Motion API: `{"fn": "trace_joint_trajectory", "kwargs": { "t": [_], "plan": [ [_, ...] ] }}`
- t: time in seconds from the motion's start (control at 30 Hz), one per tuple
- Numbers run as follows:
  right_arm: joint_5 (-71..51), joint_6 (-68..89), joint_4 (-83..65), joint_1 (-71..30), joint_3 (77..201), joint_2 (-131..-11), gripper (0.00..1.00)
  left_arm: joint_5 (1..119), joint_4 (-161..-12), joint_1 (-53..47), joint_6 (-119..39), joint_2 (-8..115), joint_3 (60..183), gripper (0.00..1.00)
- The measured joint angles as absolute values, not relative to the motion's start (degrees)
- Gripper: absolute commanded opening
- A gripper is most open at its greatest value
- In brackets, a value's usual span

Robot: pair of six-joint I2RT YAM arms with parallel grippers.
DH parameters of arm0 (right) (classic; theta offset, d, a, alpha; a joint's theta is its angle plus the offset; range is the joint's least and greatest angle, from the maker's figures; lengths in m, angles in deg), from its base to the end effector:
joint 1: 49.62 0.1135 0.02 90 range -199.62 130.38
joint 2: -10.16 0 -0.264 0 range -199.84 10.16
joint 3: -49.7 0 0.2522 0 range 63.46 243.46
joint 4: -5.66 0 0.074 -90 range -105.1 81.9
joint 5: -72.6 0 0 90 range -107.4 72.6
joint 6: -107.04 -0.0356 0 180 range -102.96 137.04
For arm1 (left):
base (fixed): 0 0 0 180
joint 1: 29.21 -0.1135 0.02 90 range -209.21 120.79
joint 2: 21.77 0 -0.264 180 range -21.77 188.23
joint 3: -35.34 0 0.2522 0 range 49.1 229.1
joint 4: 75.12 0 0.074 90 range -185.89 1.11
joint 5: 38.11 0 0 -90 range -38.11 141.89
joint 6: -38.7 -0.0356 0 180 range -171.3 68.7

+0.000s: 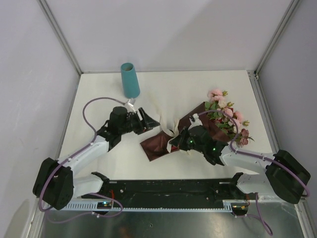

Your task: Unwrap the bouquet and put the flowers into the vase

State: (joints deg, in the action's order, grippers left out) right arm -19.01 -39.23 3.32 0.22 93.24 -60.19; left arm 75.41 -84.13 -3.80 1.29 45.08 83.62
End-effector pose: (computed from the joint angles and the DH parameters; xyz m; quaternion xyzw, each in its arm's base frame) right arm 0.1633 0.1920 0.1950 0.0555 0.8605 0.3974 0.3140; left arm 0.2195 -0.1200 0.2266 -0.0941 0.8387 -0.4547 0.2845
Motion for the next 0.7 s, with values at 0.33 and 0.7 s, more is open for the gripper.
{"fn": "trace_joint_trajectory", "kwargs": {
  "t": [0.33, 0.7],
  "plan": [
    [-19.4, -39.2, 4.9, 0.9, 91.3, -58.5, 0.0, 71.8, -84.4, 6.4, -2.3, 59.0, 87.8, 0.52],
    [-21.7, -39.6, -0.7, -1.0, 91.1, -49.5, 0.0, 67.6, -83.1, 7.5, -2.2, 69.5, 87.8, 0.49]
  ]
}}
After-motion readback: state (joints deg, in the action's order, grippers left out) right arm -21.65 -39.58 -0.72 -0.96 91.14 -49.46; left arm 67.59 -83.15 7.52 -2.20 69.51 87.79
